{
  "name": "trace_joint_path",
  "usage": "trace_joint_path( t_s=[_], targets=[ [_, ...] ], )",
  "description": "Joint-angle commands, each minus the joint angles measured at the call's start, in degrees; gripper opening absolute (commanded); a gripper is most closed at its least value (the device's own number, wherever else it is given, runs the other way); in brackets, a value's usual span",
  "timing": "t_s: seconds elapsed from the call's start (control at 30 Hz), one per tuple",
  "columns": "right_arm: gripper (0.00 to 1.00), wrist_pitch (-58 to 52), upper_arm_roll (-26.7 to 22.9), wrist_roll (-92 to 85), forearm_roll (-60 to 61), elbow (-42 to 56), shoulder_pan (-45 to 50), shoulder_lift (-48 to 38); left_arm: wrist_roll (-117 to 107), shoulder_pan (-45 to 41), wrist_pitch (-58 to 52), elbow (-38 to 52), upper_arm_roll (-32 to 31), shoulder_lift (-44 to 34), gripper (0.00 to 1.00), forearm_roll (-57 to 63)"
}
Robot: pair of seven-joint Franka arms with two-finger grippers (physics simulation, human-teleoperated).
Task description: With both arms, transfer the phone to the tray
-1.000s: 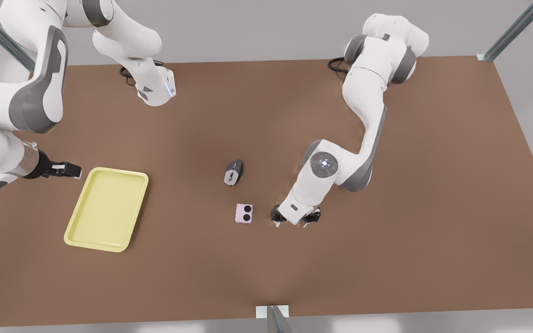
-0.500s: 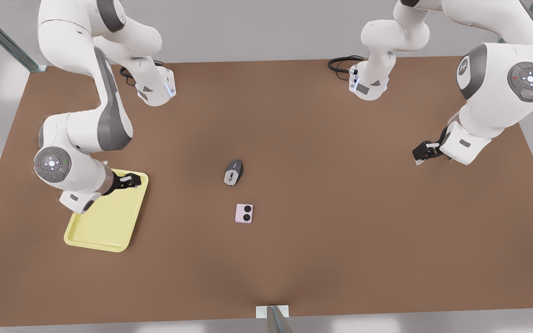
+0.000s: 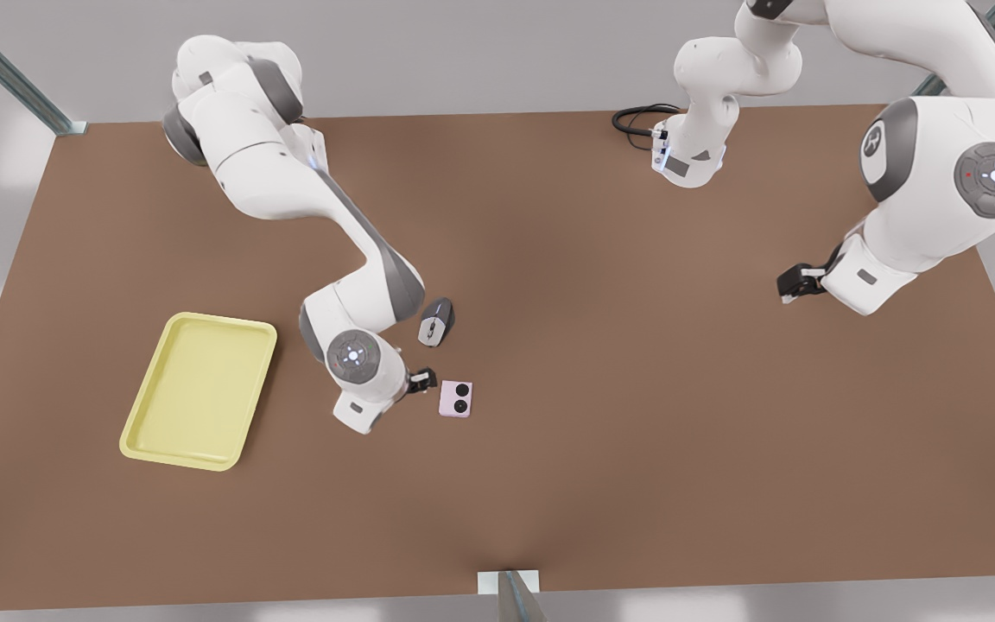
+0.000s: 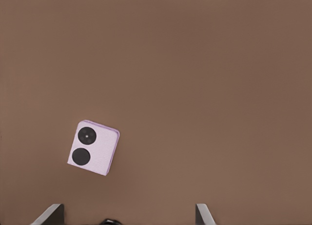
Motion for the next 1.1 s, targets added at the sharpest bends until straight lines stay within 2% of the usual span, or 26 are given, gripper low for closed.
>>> trace_joint_path(
  t_s=[0.0, 0.07, 0.1, 0.2, 0.23, 0.27, 0.33, 0.37, 0.4, 0.77, 0.83, 0.9, 1.07],
  targets=[
    [1.00, 2.91, -1.11, 30.57, -0.70, 2.16, 2.43, 1.88, 6.31, -0.02, -0.30, 0.02, 0.09, 0.08, 1.00, -0.04],
    [1.00, 2.12, -1.02, 31.28, -0.62, 4.44, 3.05, 5.48, 6.31, -0.02, -0.30, 0.02, 0.09, 0.16, 1.00, -0.21],
    [1.00, 0.71, -1.37, 32.94, -0.44, 10.33, 4.54, 9.34, 6.31, -0.02, -0.21, 0.11, 0.09, 0.43, 1.00, -0.21],
    [1.00, 1.23, -1.55, 35.58, -0.62, 12.01, 5.07, 12.42, 6.31, -0.02, -0.04, 0.11, 0.09, 0.60, 1.00, -0.21],
    [1.00, 1.50, -1.02, 34.53, -2.72, 11.83, 4.90, 13.83, 6.31, -0.02, 0.05, 0.11, 0.09, 0.60, 1.00, -0.21],
    [1.00, 1.85, 2.49, 35.84, -10.18, 11.57, 4.89, 14.71, 6.31, -0.02, -0.03, 0.11, 0.09, 0.78, 1.00, -0.21],
    [1.00, 5.53, 3.11, 37.52, -10.72, 8.33, 4.28, 14.28, 6.31, -0.02, 0.05, 0.11, 0.09, 0.95, 1.00, -0.21],
    [1.00, 13.62, 2.50, 38.75, -7.39, -0.02, 3.93, 10.50, 6.31, -0.02, 0.05, 0.11, 0.09, 1.04, 1.00, -0.30],
    [1.00, 15.38, 1.97, 38.75, -6.15, -1.18, 4.46, 10.23, 6.31, -0.02, 0.14, 0.11, 0.09, 1.04, 1.00, -0.30],
    [1.00, 17.49, 2.23, 41.82, -6.07, -0.21, 5.25, 13.31, 6.31, -0.02, 0.41, 0.11, 0.09, 1.57, 1.00, -0.30],
    [1.00, 18.11, 2.06, 40.86, -6.59, -1.35, 4.81, 12.87, 6.31, -0.02, 0.40, 0.11, 0.09, 1.66, 1.00, -0.30],
    [1.00, 20.92, 1.97, 40.68, -6.59, -6.98, 4.37, 9.62, 6.31, 0.06, 0.41, 0.11, 0.09, 1.66, 1.00, -0.30],
    [1.00, 21.01, 1.97, 41.12, -6.68, -6.62, 5.07, 11.55, 6.31, 0.06, 0.49, 0.11, 0.09, 1.75, 1.00, -0.30]
  ],
)
